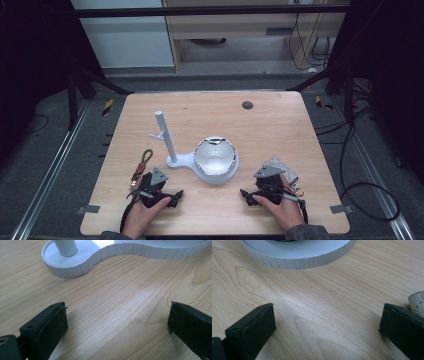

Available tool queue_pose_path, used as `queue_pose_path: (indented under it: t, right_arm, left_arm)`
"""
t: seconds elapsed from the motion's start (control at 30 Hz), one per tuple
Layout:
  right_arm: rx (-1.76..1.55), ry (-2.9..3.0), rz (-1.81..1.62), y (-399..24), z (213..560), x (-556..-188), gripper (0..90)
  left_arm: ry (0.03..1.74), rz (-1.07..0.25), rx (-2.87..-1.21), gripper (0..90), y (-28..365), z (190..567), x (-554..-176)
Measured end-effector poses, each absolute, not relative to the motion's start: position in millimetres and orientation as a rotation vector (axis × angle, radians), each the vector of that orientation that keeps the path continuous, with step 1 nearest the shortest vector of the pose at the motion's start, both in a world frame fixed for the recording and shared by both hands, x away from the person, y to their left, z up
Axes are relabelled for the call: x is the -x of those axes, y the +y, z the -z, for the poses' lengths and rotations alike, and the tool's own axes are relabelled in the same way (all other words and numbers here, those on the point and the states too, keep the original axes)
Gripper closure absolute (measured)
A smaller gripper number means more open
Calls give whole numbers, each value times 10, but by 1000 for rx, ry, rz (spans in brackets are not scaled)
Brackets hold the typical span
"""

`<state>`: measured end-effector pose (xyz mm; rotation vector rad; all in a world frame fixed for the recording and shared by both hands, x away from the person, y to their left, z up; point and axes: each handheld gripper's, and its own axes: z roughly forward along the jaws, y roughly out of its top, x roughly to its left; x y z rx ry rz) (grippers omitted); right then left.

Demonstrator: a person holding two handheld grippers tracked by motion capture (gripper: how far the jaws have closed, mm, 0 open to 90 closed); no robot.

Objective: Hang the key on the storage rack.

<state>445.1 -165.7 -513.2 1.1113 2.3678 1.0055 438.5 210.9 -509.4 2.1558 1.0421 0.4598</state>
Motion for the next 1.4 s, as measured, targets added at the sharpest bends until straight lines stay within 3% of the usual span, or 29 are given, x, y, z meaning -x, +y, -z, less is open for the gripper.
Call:
queue_pose_path:
  t: [0.3, 0.5, 0.9, 1.13, 1.4]
  right_arm:
    - [-1117, 2365, -1004, -1656, 5132, -4447, 3]
    - [-1115, 2363, -1003, -1658, 5132, -4445, 2]
    - [-1111, 2363, -1006, -1664, 5134, -4440, 3]
    - [-1111, 2363, -1005, -1665, 5134, -4438, 2]
    - [-1114, 2363, -1002, -1666, 5132, -4435, 2]
  left_arm:
    - [1038, -456, -2160, 11, 2113, 5093, -4386]
    - [1046, -434, -2141, 56, 2213, 4987, -4331]
    - [1260, -491, -2144, 73, 2927, 4525, -4524]
    - [1364, -443, -2147, 187, 3108, 4452, -4782]
    - [1421, -372, -2225, 334, 3053, 4515, -5033]
